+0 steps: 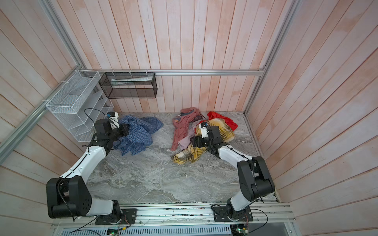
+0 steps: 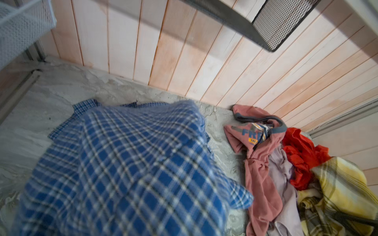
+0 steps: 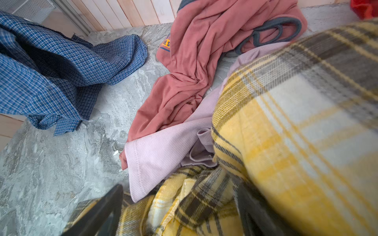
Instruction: Pick out a specific cloth from the pile
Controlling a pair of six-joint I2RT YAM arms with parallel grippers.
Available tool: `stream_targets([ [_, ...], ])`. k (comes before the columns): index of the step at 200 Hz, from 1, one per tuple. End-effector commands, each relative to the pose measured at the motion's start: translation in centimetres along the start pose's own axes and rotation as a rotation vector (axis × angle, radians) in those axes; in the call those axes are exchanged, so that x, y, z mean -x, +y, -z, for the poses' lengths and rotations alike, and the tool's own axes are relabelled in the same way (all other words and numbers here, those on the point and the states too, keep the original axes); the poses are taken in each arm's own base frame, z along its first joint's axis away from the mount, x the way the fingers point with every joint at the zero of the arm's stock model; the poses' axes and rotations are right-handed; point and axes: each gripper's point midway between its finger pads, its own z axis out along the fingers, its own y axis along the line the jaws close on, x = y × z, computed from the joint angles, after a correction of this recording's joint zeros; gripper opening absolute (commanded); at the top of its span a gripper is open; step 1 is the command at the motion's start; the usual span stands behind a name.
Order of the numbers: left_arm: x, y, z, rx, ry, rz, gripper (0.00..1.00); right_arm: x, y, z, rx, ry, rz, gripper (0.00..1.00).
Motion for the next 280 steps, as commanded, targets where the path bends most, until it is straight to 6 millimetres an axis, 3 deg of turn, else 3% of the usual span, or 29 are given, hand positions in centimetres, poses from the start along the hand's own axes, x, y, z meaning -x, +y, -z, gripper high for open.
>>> stream_targets([
  [1, -2.0, 1.1, 0.1, 0.058, 0.008, 0.021, 0.0, -0.4, -0.3, 0.0, -0.015, 0.019, -0.01, 0.88],
  [15, -3.9, 1.9, 0.0, 0.084, 0.036, 0.05, 0.0, -0.3, -0.4, 0.0, -0.02, 0.018, -0.007, 0.88],
  [54, -9.4, 1.8, -1.7, 0.063, 0.168, 0.058, 0.0, -0.2, -0.5, 0.0, -0.026, 0.017, -0.004, 0.88],
  [98, -12.5, 3.8, -3.6, 0.133, 0.29, 0.075, 0.0, 0.8, -0.4, 0.9, -0.042, -0.013, 0.018, 0.88],
  [111, -12.5, 4.2, -3.8, 0.154, 0.291, 0.073, 0.05, 1.1, -0.2, 1.3, -0.044, -0.024, 0.031, 0.88],
  [135, -12.5, 4.9, -4.3, 0.172, 0.304, 0.077, 0.28, 2.0, -0.1, 2.2, -0.056, -0.05, 0.052, 0.88],
  [158, -12.2, 5.4, -4.5, 0.201, 0.31, 0.073, 0.38, 2.9, 0.2, 3.4, -0.063, -0.089, 0.073, 0.88],
  [195, -11.9, 6.6, -4.1, 0.265, 0.304, 0.082, 0.63, 4.2, -0.1, 5.6, -0.112, -0.167, 0.099, 0.9],
  [236, -10.9, 5.3, -2.6, 0.247, 0.239, 0.06, 1.0, 5.4, -0.3, 8.3, -0.136, -0.254, 0.13, 0.94],
  [280, -8.4, 4.1, 0.0, 0.254, 0.127, 0.05, 1.0, 6.6, -2.2, 11.7, -0.211, -0.346, 0.156, 0.96],
])
